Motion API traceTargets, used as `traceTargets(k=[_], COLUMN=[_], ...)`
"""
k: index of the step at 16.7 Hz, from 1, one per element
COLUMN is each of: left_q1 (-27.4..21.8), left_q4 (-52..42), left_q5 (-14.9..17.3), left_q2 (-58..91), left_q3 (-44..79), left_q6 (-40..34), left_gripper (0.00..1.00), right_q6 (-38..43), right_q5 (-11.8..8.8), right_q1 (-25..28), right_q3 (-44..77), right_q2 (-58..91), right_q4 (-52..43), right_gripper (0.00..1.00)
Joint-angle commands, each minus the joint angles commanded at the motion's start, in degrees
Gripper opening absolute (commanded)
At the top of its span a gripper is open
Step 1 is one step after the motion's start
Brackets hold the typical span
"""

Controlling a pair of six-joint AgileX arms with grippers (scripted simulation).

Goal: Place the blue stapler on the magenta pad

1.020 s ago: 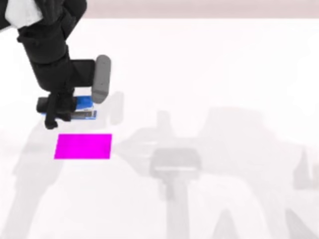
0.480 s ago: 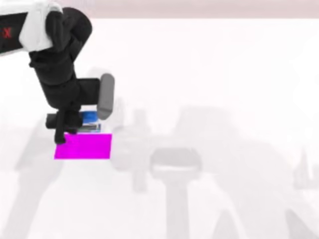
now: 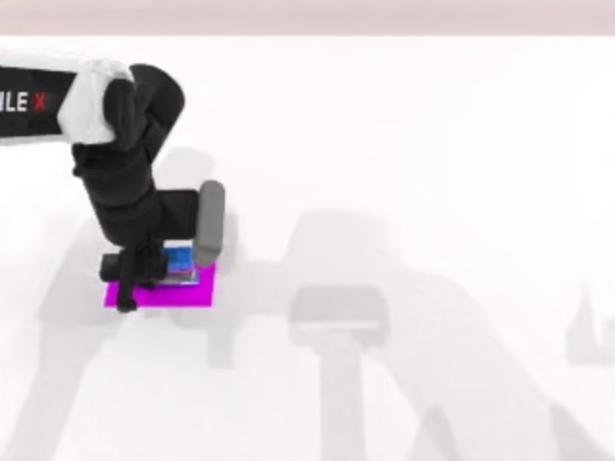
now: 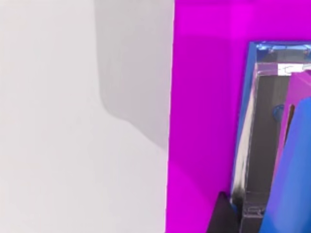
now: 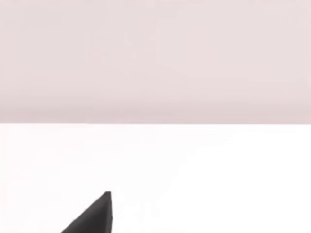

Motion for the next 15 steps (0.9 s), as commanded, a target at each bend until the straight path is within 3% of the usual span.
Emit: traceTargets(k=[1, 14, 15], left_q1=[0.00, 0.00, 0.00], left_q4=[0.00, 0.00, 0.00], left_q5=[0.00, 0.00, 0.00], left_q2=[0.00, 0.00, 0.00], left_q3=[0.00, 0.00, 0.00], left_q6=[0.00, 0.00, 0.00], left_gripper=[0.00, 0.98, 1.00], right_q6=[0.00, 0.00, 0.00], right_q5=[0.00, 0.00, 0.00], right_q1=[0.00, 0.00, 0.00], right_q3=[0.00, 0.00, 0.00], right_q2=[0.00, 0.00, 0.00], right_q4=[0.00, 0.00, 0.00], right_gripper=[1.00, 1.00, 1.00])
